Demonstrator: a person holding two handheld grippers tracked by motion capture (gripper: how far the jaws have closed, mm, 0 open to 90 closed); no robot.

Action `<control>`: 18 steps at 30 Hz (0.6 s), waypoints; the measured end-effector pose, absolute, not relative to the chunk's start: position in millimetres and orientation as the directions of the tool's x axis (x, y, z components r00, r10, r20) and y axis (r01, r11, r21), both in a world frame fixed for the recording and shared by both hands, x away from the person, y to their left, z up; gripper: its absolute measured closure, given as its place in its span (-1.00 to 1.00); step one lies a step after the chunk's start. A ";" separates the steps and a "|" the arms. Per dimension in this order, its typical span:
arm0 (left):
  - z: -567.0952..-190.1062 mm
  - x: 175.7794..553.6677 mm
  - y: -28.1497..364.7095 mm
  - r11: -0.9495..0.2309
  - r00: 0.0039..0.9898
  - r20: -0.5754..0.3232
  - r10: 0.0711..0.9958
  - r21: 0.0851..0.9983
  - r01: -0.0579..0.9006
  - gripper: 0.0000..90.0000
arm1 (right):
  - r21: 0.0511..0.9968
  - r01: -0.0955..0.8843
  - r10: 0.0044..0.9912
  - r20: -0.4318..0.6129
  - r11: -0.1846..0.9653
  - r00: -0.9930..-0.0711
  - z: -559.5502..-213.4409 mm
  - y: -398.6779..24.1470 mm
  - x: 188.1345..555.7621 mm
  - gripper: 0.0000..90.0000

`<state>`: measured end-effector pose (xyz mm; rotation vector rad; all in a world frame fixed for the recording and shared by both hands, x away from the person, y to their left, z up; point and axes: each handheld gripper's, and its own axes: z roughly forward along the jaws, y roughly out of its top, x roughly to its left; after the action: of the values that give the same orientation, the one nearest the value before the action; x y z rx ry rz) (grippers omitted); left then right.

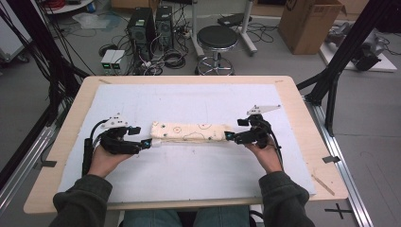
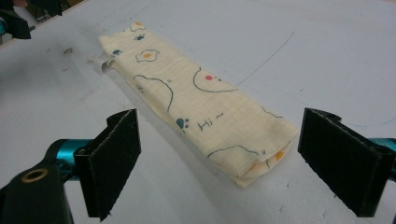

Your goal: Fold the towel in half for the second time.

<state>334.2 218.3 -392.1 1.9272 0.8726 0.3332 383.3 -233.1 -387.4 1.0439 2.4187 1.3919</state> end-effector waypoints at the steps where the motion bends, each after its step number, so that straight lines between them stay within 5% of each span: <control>1: -392.3 333.3 218.8 -0.288 0.710 -0.123 0.693 0.856 0.430 -0.37 | 0.808 0.492 0.641 0.196 0.323 -0.742 -387.1 -233.1 382.1 -0.73; 18: -398.9 318.2 224.2 -0.300 0.705 -0.104 0.702 0.854 0.425 -0.37 | 0.810 0.492 0.647 0.193 0.319 -0.738 -397.9 -242.2 367.8 -0.73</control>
<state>318.2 224.2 -398.9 1.9400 0.8695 0.3580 367.8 -242.2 -397.9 1.0521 2.4120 1.3879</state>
